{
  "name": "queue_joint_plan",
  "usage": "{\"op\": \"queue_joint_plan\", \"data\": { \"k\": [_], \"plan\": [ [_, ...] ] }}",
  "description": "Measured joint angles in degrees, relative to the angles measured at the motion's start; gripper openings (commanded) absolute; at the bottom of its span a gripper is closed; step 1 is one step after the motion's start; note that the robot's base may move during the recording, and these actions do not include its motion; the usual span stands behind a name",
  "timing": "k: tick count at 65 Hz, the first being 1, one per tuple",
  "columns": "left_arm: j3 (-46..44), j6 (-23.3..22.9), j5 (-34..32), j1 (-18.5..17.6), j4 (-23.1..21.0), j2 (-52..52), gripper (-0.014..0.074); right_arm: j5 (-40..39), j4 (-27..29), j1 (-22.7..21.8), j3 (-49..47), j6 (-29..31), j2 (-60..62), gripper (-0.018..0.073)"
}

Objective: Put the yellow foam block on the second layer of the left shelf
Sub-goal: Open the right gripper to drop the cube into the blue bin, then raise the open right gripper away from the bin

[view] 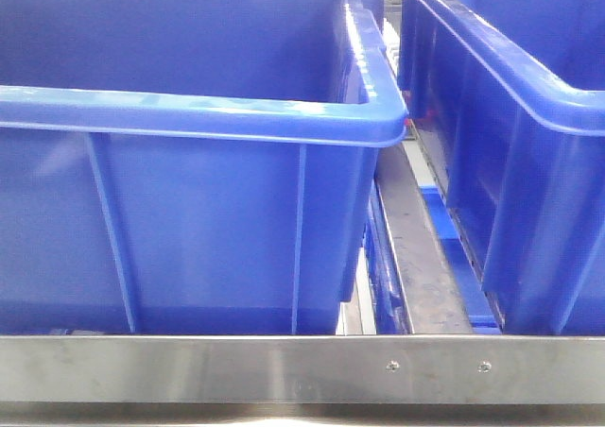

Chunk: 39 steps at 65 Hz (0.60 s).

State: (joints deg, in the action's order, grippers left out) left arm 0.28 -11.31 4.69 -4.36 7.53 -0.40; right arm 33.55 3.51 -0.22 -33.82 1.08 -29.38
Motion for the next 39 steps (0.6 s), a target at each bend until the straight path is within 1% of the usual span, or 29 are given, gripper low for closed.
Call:
{"op": "queue_joint_plan", "data": {
  "k": [10, 24, 31, 39],
  "plan": [
    [0.0, 0.0, 0.0, 0.0, 0.0, 0.0, 0.0137, 1.27, 0.0, 0.0, 0.77, 0.0, 6.75, 0.0055],
    [0.0, 0.0, 0.0, 0.0, 0.0, 0.0, 0.0137, 0.27, -0.11, 0.0, 0.77, 0.0, 8.74, 0.0055],
    [0.0, 0.0, 0.0, 0.0, 0.0, 0.0, 0.0137, -2.23, -0.46, 0.0, 1.38, 0.0, 8.74, 0.0055],
    [0.0, 0.0, 0.0, 0.0, 0.0, 0.0, 0.0137, -9.26, -1.21, -0.37, 5.11, 0.0, 10.38, 0.0055]
  ]
}}
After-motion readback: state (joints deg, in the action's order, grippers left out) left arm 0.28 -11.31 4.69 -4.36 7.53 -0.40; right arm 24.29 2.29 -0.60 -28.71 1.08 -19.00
